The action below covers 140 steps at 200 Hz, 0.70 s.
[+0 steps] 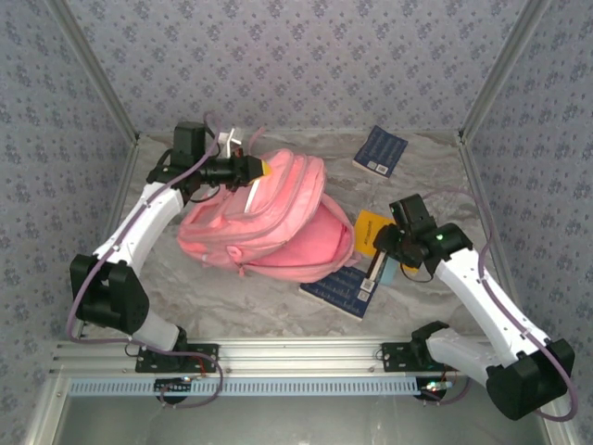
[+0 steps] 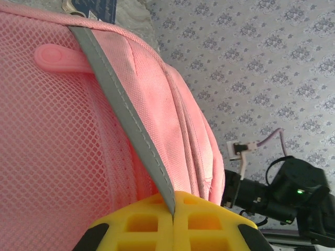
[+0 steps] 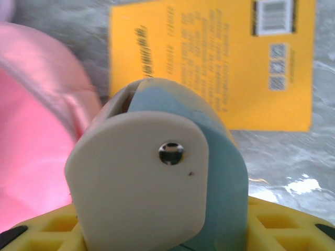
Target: Pack books, pencil case, and school supplies into a backpack
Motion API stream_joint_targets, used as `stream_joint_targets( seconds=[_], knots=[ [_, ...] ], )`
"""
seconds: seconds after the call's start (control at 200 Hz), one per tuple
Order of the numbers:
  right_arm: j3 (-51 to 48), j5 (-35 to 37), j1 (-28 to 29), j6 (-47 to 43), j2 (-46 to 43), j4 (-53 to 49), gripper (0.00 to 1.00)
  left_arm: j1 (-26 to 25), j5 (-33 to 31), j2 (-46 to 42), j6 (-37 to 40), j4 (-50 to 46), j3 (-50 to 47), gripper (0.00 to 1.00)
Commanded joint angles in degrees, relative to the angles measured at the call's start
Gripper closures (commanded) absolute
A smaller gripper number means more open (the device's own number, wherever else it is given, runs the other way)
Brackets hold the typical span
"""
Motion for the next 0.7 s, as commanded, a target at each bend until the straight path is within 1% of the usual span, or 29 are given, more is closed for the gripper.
stream_joint_targets(
  seconds=[0.0,0.14,0.19,0.21,0.255,0.36,0.47,0.535,0.695],
  knots=[
    [3.9,-1.1,2.1,2.2,0.7,4.1,0.51,-0.6,5.3,-2.0,2.5,2.9,5.9,1.0],
    [3.9,-6.9,4.1,4.5,4.3,14.9,0.51,-0.6,8.8,-2.1,4.3,3.1,7.5,1.0],
    [3.6,-10.1,4.7,4.4,6.3,21.5,0.52,-0.6,10.1,-2.2,4.6,3.7,7.5,1.0],
    [3.5,-10.8,5.1,4.3,6.9,22.6,0.52,-0.5,10.5,-2.3,4.8,3.8,7.5,1.0],
    [3.6,-12.0,5.6,4.3,8.9,26.3,0.52,-0.5,11.0,-2.5,5.4,3.8,7.3,1.0],
    [2.7,-18.3,5.8,3.8,13.3,37.1,0.54,-0.4,12.0,-3.3,6.5,4.3,6.1,1.0],
    [2.7,-23.8,6.0,6.4,18.8,46.3,0.57,-0.4,12.8,-4.4,6.8,5.7,4.3,1.0],
    [2.8,-23.3,6.3,10.5,21.1,49.0,0.57,-0.4,12.7,-5.0,6.7,6.6,3.4,1.0],
    [1.8,-14.8,9.0,24.8,24.8,58.3,0.57,-0.3,12.7,-5.6,6.4,8.1,2.0,1.0]
  ],
)
